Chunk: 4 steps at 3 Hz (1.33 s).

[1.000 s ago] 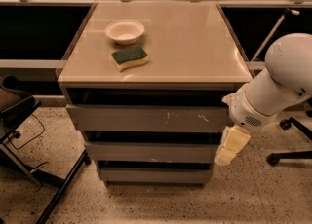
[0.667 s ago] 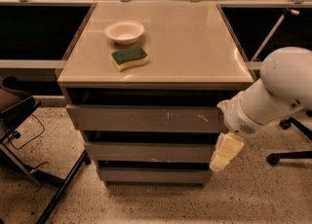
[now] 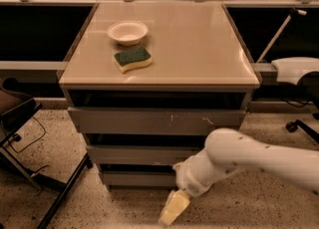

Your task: Open middle drawer

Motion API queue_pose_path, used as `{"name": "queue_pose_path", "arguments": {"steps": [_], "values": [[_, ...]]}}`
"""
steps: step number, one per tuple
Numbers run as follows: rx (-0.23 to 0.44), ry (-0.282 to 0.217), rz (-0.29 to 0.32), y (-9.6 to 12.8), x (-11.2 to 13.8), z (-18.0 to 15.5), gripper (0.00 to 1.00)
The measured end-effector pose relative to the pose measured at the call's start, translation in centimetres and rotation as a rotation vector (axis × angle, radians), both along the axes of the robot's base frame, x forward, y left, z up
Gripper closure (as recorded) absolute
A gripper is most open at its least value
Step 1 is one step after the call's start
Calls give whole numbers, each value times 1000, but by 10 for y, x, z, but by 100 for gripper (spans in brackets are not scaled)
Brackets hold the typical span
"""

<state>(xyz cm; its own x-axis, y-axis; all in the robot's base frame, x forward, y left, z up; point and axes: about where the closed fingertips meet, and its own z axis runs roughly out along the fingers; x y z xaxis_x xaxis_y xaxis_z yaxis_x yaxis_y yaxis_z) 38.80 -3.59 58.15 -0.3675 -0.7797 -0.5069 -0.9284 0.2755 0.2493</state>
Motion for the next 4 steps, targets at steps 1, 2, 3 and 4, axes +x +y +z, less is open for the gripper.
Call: {"name": "queue_pose_path", "arguments": {"steps": [1,2,3,4], "values": [[59,117,-44,51,-17,-83,0],[97,131,-93,63,-13,-108,0],[97,131,-93,63,-13,-108,0],[145,80,-148,52,26,-119,0]]}}
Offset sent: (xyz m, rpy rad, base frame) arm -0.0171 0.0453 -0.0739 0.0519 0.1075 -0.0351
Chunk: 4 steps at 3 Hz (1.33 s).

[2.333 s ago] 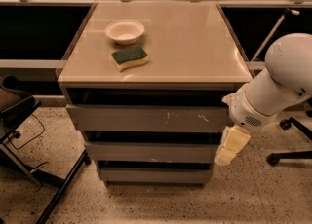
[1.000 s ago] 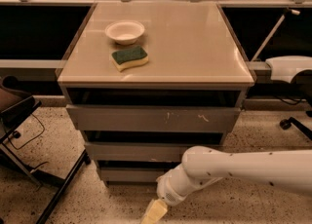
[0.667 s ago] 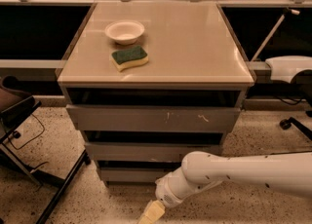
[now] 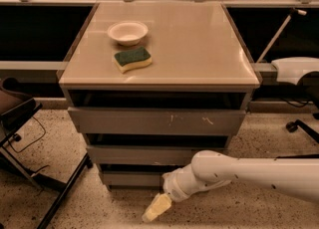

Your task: Open middle drawer

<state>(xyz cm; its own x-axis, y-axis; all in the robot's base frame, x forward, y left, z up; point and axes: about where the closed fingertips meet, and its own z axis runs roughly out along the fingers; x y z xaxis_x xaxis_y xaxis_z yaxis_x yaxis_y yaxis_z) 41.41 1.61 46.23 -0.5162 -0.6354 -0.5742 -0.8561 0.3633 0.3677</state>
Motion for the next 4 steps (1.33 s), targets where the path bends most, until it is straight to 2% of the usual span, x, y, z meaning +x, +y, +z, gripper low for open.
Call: {"name": "queue_pose_path", "arguments": {"steps": [1,2,3,4], "values": [[49,-124,-135,-37,72,1,0],[66,-281,-278,-80,110,31,0],[62,-308,-337,-99,116,33,0],[63,-302,-340,-95,119,26,0]]}}
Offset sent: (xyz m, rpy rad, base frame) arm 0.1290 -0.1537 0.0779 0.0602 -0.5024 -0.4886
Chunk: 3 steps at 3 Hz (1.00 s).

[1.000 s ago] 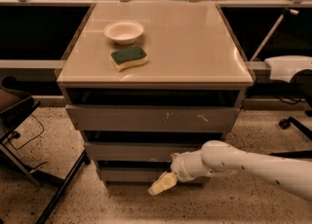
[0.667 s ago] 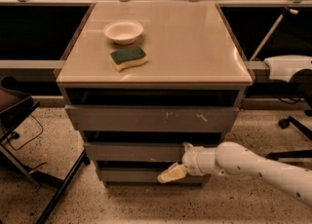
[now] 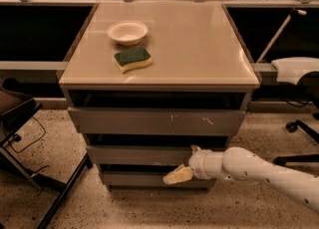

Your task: Open middle drawer

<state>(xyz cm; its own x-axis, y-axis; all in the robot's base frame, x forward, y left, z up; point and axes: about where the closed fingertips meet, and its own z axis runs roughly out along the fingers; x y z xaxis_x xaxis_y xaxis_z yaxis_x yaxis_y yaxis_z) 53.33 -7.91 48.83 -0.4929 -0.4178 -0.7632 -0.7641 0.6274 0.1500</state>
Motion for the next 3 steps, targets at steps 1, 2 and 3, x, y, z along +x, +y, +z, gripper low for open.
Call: {"name": "queue_pose_path", "arguments": {"steps": [1,2,3], "values": [[-62,-3,-81,-10,30,-8,0],[-127,5,-236,-25,61,-8,0],[-165,-31,-279,-32,81,-11,0]]}}
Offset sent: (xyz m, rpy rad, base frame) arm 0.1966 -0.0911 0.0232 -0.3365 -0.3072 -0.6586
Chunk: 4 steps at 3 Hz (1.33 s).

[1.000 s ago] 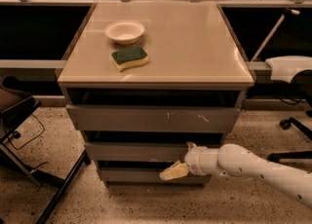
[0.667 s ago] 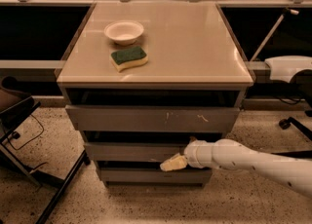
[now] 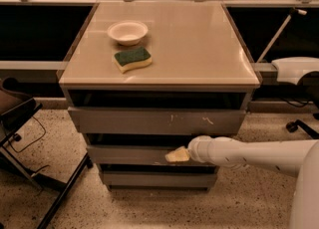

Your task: Open middle drawer

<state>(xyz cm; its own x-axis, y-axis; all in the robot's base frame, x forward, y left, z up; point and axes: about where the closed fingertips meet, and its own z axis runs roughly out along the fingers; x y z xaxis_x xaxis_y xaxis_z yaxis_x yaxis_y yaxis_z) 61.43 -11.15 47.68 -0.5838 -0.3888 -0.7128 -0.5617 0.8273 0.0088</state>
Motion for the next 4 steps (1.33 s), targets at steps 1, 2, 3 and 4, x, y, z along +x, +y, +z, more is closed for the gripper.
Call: {"name": "queue_pose_path", "arguments": {"steps": [1,2,3,4], "values": [[0,0,0,0,0,-4,0],[-99,-1,77,10,-9,-61,0],[-160,-24,121,24,-4,-83,0],[-160,-24,121,24,-4,-79,0]]}}
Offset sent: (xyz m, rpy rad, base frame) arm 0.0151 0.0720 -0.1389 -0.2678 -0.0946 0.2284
